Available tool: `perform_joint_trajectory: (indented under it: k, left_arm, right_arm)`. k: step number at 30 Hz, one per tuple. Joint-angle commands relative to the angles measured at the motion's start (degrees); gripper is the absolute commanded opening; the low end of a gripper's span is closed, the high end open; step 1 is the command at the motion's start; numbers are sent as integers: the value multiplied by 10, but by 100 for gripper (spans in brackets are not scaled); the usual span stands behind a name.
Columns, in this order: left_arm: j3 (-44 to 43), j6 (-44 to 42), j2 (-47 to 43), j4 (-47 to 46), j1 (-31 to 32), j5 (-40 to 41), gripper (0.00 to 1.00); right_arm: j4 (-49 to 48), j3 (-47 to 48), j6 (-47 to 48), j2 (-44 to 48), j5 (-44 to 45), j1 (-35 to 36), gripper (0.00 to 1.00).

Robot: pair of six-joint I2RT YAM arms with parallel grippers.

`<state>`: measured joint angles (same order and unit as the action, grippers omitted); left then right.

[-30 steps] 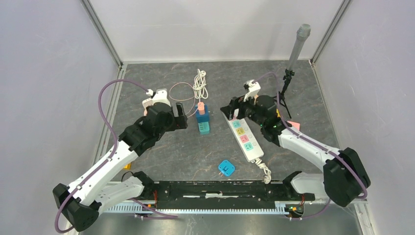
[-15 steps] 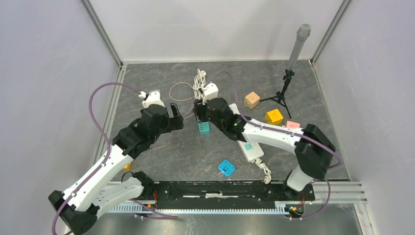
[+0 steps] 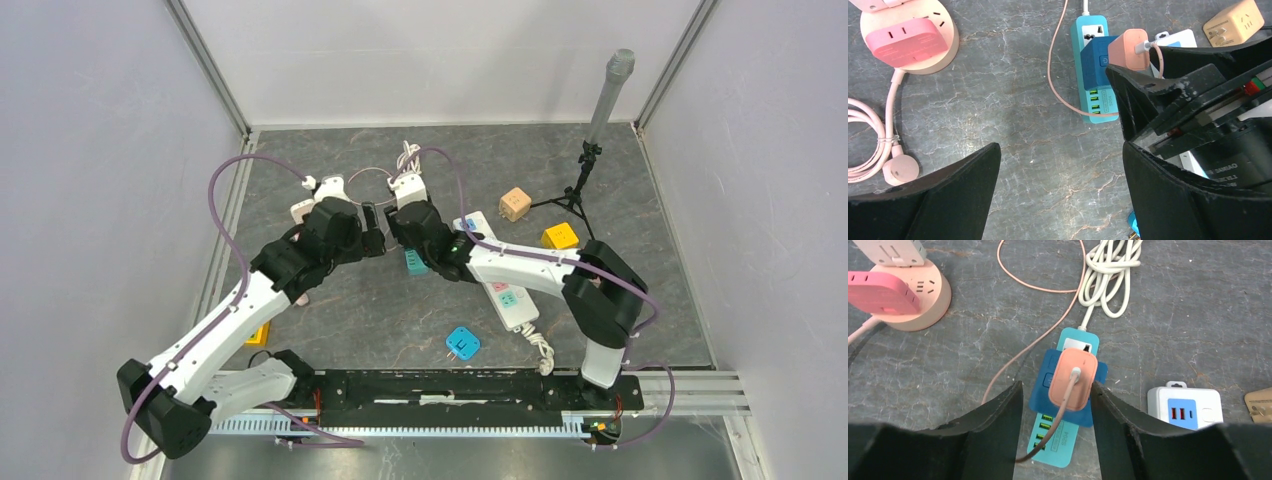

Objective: Pull the plug off the socket

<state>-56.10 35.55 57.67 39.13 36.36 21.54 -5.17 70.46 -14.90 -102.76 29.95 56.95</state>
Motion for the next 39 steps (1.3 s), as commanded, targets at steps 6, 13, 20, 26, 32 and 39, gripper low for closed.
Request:
perform_joint_trajectory:
  k: [6, 13, 20, 26, 32, 39]
  left_arm:
    - [-36, 5, 65, -24, -54, -72, 95]
    - [-29, 13, 81, -31, -91, -91, 95]
    - [-22, 44, 98, -66, -93, -156, 94]
    - [-10, 73, 148, -127, -93, -220, 88]
    - [-4, 103, 210, -199, -93, -306, 75]
    - [1, 111, 267, -264, -92, -372, 72]
  right_arm:
    - [21, 64, -20, -44, 34, -13, 47]
    - [2, 42, -14, -39, -2, -34, 38]
    - [-5, 0, 37, 11, -37, -42, 20]
    - [2, -47, 90, 60, -90, -52, 19]
    - [-8, -96, 79, 100, -131, -64, 19]
    - [-9, -105, 54, 95, -125, -64, 47]
